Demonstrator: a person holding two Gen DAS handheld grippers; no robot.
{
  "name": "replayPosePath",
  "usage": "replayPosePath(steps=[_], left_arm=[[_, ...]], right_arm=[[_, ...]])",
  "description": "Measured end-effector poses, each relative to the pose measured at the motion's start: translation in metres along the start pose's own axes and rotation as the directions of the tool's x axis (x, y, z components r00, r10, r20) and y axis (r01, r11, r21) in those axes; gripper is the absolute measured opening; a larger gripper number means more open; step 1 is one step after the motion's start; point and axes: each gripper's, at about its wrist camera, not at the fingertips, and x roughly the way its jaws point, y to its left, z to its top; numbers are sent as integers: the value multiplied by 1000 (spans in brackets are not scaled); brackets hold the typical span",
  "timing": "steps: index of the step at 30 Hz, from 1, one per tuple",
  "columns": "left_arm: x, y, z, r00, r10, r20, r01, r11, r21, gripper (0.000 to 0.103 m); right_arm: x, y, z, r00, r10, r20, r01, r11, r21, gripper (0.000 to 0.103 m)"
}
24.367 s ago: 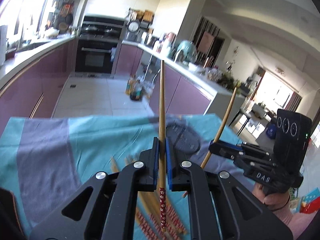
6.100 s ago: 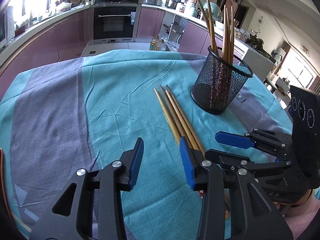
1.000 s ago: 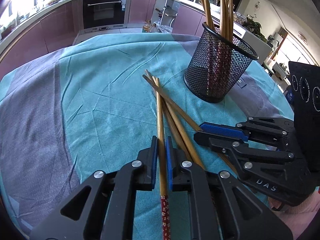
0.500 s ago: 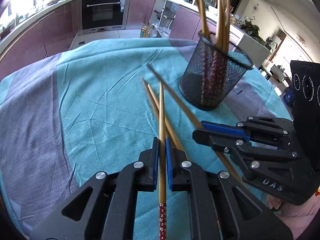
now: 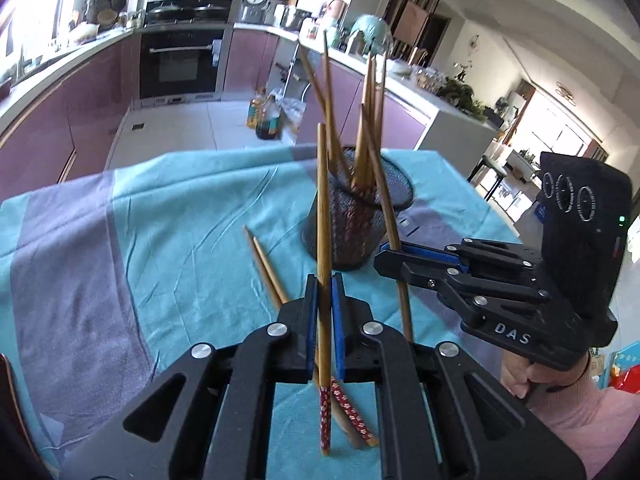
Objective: Organize utensils
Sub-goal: 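Lift both held chopsticks upright and carry them above the mesh cup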
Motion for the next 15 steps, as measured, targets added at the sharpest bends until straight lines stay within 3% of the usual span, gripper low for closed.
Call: replayPosePath(steps=[15], left_arm=[[-32,-13,17,996,-49,77,47,999,22,7]], right_arm=[[-29,-8,15,995,-8,95,9,1000,-5,6]])
